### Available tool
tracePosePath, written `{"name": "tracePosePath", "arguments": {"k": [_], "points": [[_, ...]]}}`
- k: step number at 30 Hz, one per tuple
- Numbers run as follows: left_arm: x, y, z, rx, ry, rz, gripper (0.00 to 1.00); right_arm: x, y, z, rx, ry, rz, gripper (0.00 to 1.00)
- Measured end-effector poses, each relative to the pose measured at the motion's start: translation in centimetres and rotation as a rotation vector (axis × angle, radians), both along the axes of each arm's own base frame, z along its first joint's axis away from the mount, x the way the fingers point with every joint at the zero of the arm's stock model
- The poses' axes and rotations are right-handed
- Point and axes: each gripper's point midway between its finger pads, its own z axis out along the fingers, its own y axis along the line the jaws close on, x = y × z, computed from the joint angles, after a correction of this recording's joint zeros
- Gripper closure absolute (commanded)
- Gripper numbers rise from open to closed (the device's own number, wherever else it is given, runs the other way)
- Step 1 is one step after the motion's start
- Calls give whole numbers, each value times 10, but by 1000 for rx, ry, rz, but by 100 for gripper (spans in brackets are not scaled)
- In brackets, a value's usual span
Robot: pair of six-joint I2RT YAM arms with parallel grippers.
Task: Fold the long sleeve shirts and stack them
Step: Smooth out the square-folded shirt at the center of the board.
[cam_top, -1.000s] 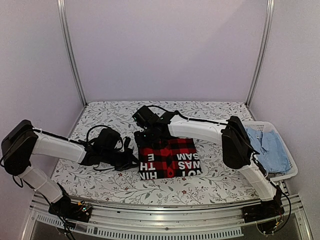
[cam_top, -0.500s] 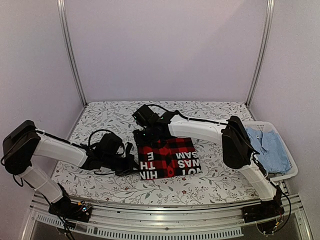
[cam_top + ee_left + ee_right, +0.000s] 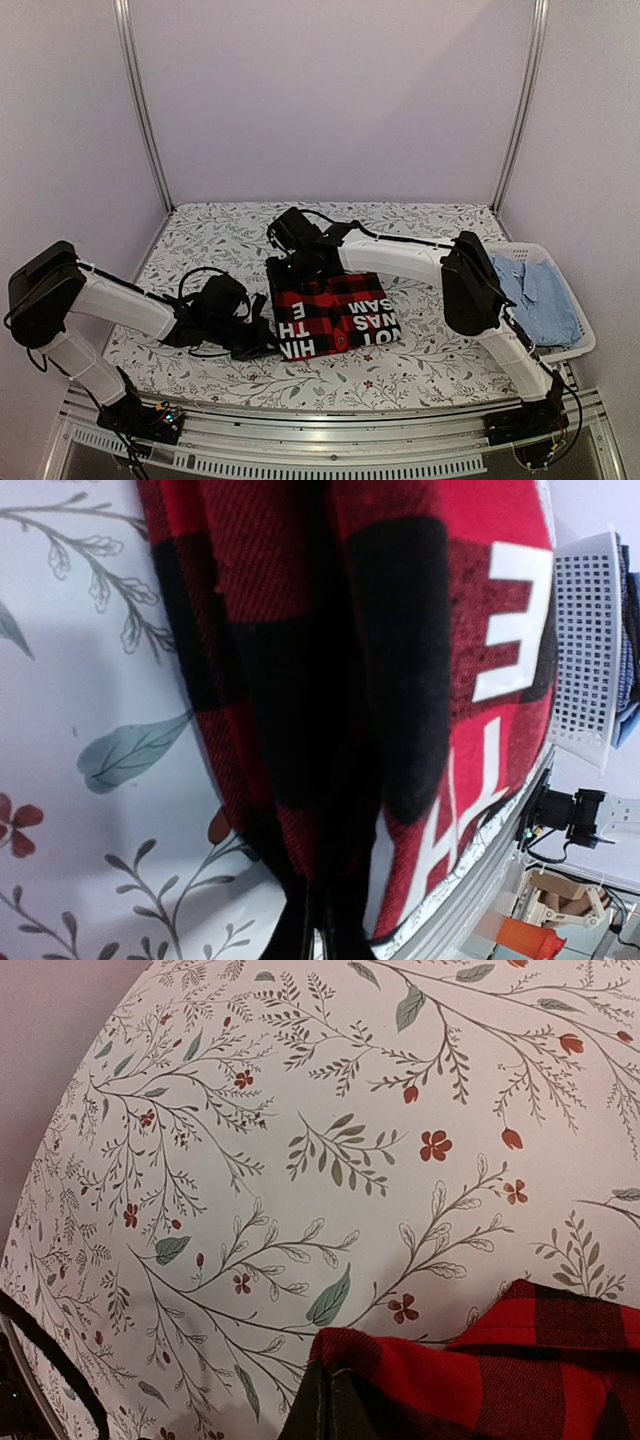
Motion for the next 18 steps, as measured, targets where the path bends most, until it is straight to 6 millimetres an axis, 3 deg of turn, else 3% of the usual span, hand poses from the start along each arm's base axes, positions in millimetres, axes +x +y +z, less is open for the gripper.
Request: {"name": "tracePosePath", "arguments": {"k": [9, 13, 18], "points": [[-8, 2, -3, 13, 30, -15, 73, -9, 10, -22, 33, 71, 50, 77], [-12, 8, 3, 38, 30, -16, 70, -12, 16, -19, 58, 80, 78, 69], [-9, 16, 23, 67, -3, 6, 71, -14, 17, -14, 70, 85, 107, 60]]}}
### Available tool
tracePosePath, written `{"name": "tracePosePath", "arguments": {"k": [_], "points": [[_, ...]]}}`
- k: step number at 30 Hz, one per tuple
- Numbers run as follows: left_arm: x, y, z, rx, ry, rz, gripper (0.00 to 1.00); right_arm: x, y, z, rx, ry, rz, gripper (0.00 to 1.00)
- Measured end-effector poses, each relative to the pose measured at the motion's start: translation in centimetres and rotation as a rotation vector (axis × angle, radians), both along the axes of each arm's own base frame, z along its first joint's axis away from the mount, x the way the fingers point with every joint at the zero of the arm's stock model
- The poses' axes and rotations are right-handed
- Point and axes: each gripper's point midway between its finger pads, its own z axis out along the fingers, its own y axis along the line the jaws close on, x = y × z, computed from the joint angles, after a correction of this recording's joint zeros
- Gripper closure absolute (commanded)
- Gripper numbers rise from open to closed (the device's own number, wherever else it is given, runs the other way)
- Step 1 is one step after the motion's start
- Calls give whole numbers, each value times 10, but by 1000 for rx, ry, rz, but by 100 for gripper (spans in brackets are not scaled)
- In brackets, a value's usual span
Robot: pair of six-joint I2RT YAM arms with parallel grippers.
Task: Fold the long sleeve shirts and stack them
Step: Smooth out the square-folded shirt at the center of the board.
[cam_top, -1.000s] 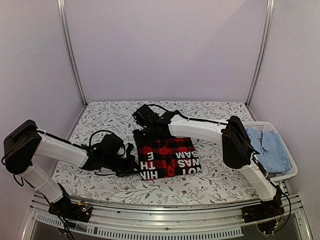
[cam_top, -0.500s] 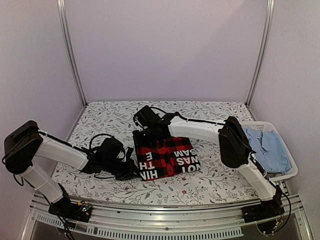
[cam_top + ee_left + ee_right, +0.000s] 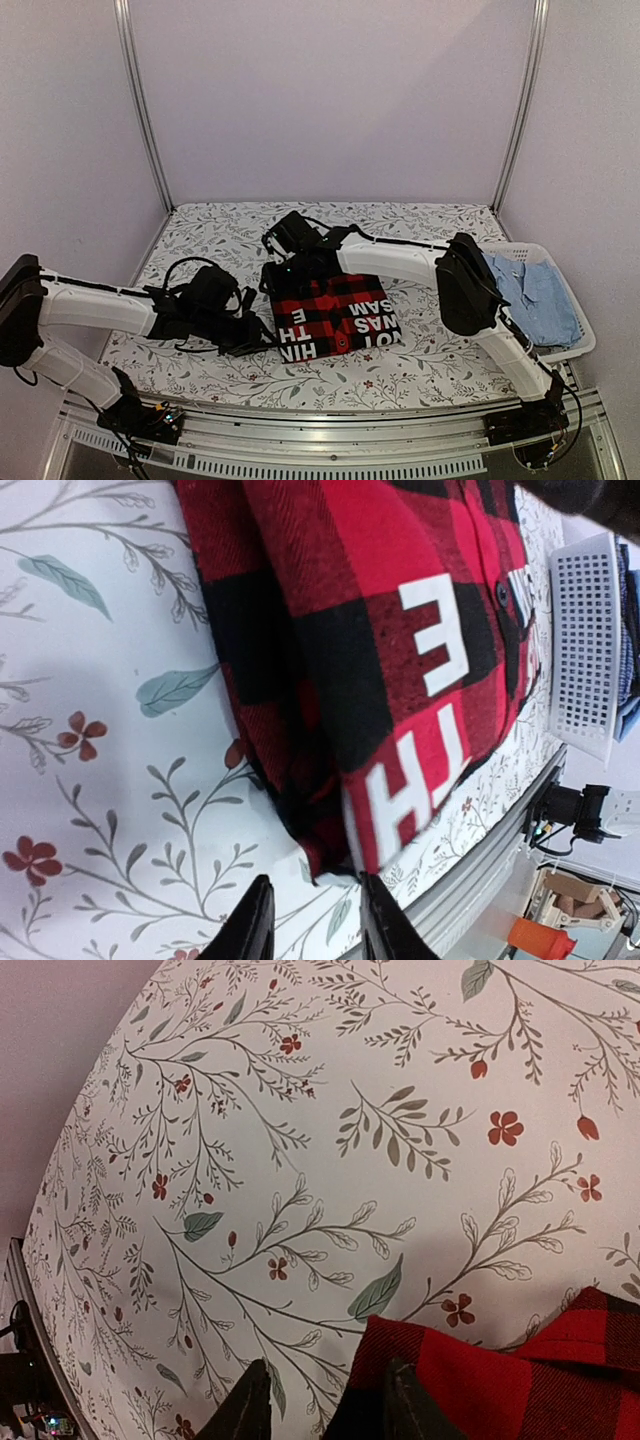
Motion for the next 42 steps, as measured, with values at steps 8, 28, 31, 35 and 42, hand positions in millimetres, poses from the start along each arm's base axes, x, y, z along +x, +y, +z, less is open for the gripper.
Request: {"name": "tracePosePath", "arguments": {"k": [8, 28, 31, 35, 42], "points": [[9, 0, 44, -44, -84, 24, 72, 8, -29, 46, 17, -36, -14, 65], [27, -37, -12, 9, 18, -52, 85, 28, -114, 4, -62, 62, -120, 78], [19, -32, -30, 27, 54, -56, 86, 35, -119, -14, -73, 86, -135, 78], [18, -35, -30, 9, 53, -63, 86, 38, -124, -35, -93, 117, -142, 76], [15, -27, -25, 19, 55, -57, 85, 42, -129, -36, -115, 97, -156, 66]]}}
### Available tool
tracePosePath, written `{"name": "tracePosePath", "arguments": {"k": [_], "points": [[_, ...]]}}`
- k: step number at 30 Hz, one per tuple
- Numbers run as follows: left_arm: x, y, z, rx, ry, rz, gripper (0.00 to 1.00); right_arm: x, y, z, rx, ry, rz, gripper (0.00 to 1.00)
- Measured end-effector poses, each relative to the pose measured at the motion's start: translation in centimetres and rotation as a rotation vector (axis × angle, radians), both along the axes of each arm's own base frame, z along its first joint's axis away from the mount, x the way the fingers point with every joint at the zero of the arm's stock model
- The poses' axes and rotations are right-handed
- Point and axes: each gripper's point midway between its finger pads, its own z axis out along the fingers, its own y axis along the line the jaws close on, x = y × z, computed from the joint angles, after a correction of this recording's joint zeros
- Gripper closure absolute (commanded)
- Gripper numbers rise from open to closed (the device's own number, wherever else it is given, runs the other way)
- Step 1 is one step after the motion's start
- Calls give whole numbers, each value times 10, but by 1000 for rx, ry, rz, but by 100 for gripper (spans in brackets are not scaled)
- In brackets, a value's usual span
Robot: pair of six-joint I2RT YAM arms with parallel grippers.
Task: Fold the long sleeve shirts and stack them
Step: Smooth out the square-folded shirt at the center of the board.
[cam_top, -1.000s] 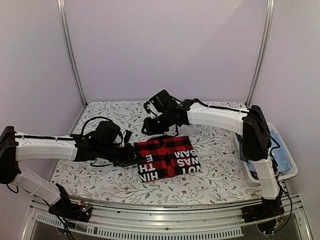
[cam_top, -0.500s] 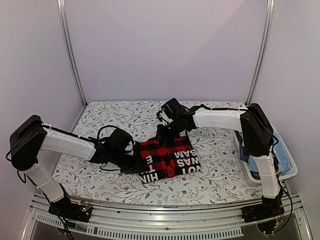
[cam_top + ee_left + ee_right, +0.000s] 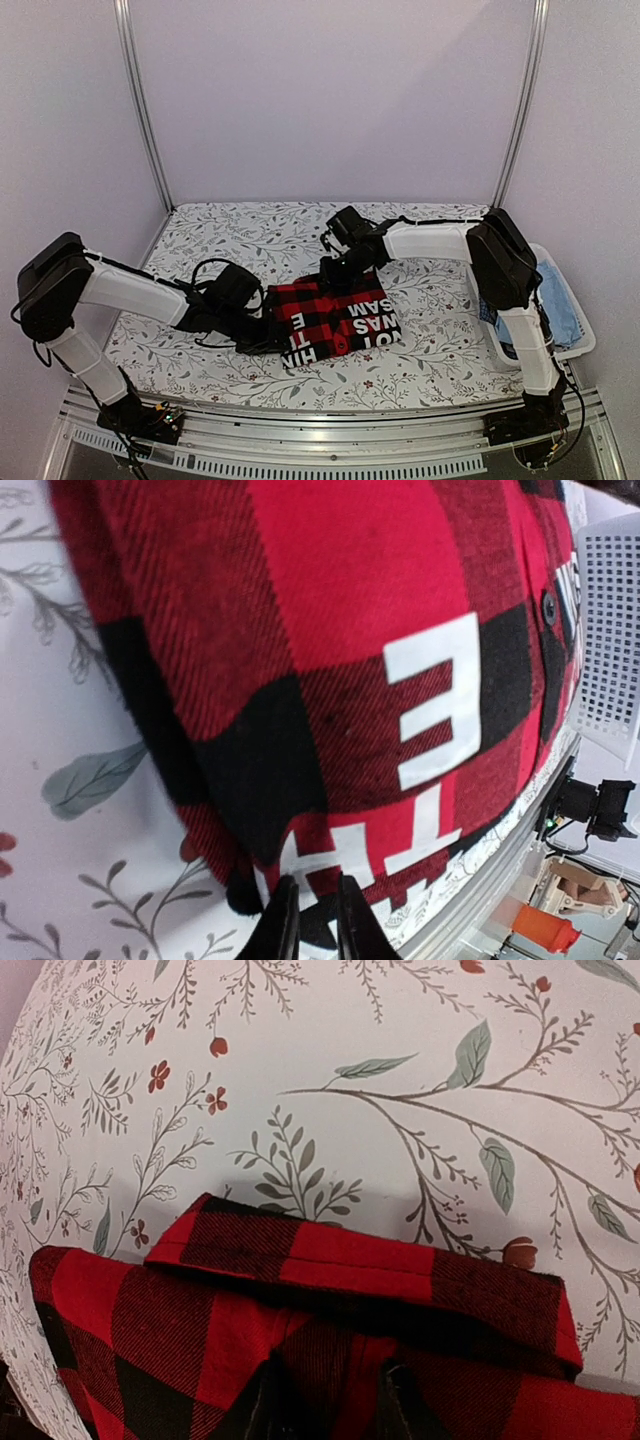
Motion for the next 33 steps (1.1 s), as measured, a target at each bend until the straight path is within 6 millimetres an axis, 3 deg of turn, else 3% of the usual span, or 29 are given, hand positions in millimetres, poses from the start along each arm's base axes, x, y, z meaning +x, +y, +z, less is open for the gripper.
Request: {"name": "tracePosePath", "arguments": {"k": [3, 7, 10, 12, 17, 21, 24, 29, 33], "points": [[-3, 8, 8, 8, -3, 4, 83, 1, -8, 12, -26, -31, -14, 61], [9, 20, 30, -17, -44, 44, 76, -7, -23, 49, -56, -112, -31, 58], [19, 28, 39, -29, -69, 74, 71, -25, -31, 77, -77, -172, -27, 54], [25, 33, 39, -29, -71, 94, 70, -42, -31, 85, -96, -198, -11, 51], [32, 38, 33, -24, -57, 113, 67, -92, -21, 64, -178, -182, 57, 45], [31, 39, 18, 2, -28, 112, 65, -118, -18, 50, -235, -162, 87, 42], [31, 40, 10, 16, -11, 112, 64, -121, -16, 38, -263, -155, 81, 39], [30, 41, 6, 25, -2, 114, 64, -118, -24, 2, -344, -125, 55, 37], [32, 42, 6, 25, -3, 119, 64, -118, -24, -5, -347, -112, 40, 35]]}}
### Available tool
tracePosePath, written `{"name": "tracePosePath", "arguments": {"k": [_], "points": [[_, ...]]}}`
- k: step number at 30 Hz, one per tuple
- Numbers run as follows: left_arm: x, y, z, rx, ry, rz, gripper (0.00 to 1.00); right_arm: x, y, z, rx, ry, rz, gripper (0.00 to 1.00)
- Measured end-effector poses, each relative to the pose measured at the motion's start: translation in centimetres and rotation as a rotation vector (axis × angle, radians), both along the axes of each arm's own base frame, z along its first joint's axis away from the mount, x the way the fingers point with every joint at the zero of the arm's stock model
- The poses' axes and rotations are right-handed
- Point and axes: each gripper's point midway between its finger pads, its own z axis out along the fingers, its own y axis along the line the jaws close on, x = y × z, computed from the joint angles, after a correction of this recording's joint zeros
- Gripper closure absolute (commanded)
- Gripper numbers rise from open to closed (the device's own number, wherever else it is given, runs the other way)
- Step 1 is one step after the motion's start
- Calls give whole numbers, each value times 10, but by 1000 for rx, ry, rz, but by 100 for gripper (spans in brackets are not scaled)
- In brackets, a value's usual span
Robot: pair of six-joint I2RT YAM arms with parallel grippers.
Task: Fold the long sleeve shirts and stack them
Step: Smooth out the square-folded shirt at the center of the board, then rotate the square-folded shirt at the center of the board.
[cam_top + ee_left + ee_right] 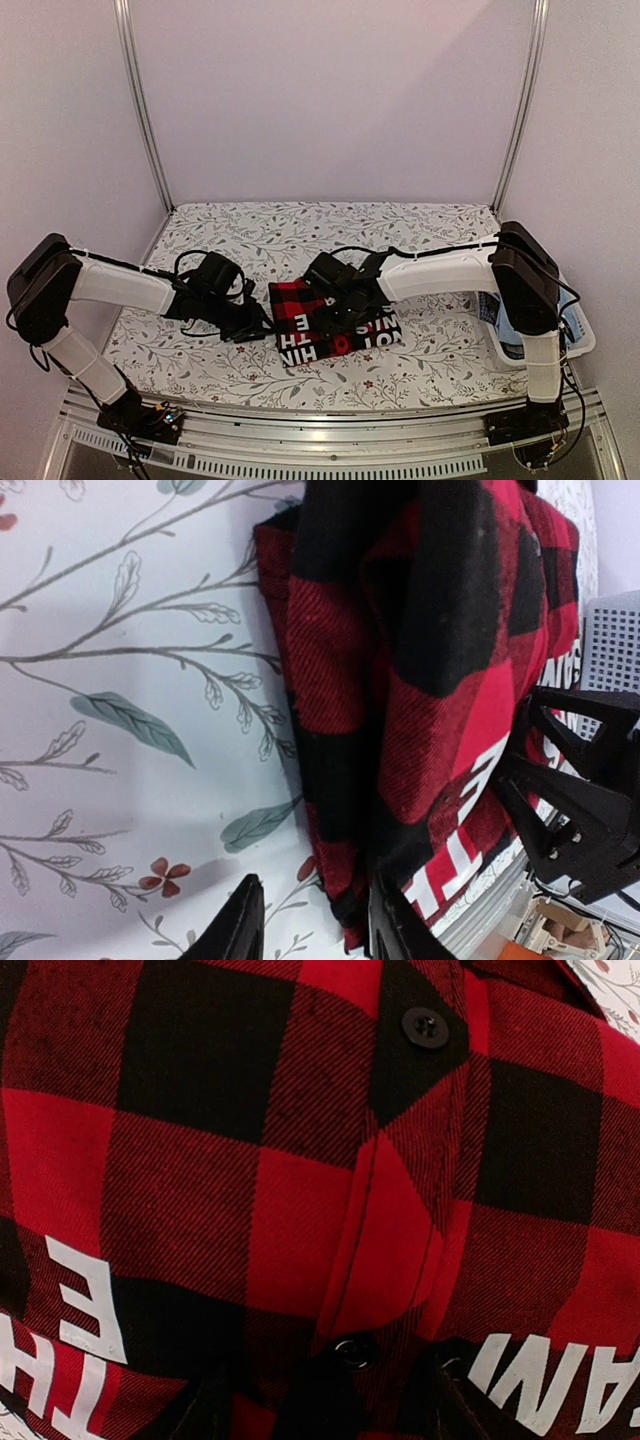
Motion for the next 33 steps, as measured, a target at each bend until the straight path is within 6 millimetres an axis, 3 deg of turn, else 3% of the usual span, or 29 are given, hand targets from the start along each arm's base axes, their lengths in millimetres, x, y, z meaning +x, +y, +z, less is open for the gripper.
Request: {"name": "tracePosePath", "arguments": {"k": [7, 11, 16, 21, 25, 33], "points": [[5, 5, 0, 2, -6, 10, 64, -1, 3, 1, 18, 8, -20, 26], [6, 6, 0, 1, -8, 7, 64, -2, -2, 13, 37, 2, -32, 24], [2, 6, 1, -7, -9, -8, 64, -5, -38, 53, 100, -25, -79, 25], [3, 5, 12, -31, -35, -15, 63, 13, -93, 76, 174, -43, -193, 37], [4, 4, 22, -48, -59, -15, 62, 18, -117, 59, 176, -12, -243, 47], [-1, 7, 21, -51, -56, -9, 62, -11, -132, 14, 158, 97, -225, 58]]}}
